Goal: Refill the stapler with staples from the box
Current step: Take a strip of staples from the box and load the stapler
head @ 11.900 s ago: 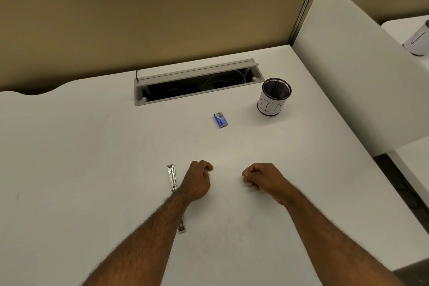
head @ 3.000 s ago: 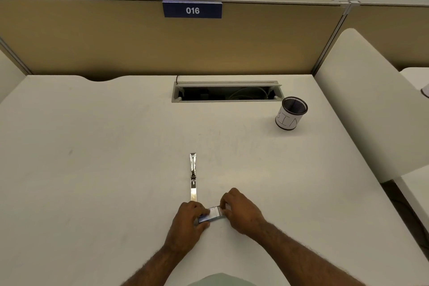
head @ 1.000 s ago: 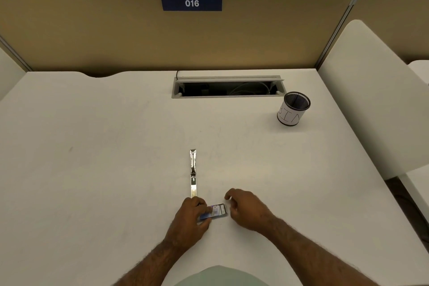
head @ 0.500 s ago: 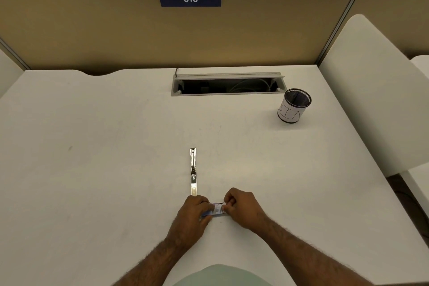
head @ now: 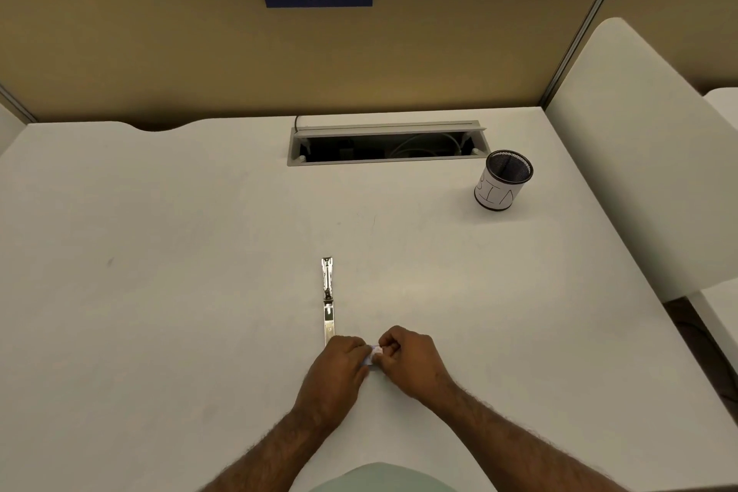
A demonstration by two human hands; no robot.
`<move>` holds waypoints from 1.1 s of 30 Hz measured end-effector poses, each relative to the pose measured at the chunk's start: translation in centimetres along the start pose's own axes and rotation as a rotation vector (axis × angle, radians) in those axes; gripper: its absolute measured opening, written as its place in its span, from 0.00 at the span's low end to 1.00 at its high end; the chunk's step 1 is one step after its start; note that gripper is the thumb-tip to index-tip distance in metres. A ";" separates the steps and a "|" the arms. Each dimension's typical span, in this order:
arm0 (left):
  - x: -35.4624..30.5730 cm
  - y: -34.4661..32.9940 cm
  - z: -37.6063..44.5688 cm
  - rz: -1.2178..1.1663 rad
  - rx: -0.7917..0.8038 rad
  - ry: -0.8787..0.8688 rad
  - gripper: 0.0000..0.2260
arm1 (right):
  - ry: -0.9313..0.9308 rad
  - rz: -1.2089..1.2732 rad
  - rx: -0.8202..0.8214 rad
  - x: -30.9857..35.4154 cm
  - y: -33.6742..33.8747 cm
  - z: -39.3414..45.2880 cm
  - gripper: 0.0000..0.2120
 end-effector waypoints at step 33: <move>6.9 7.9 11.3 -0.383 0.097 0.891 0.14 | -0.124 -0.179 -0.252 -0.9 18.6 20.4 0.18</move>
Point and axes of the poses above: each hand's wrist, its own z-axis towards the middle knuckle, its own y-axis out of the back of the hand, x = y × z, the point moved 1 cm from there along z, towards the middle knuckle, and after that the axes turned 13 degrees about x, right-handed, at the moved point
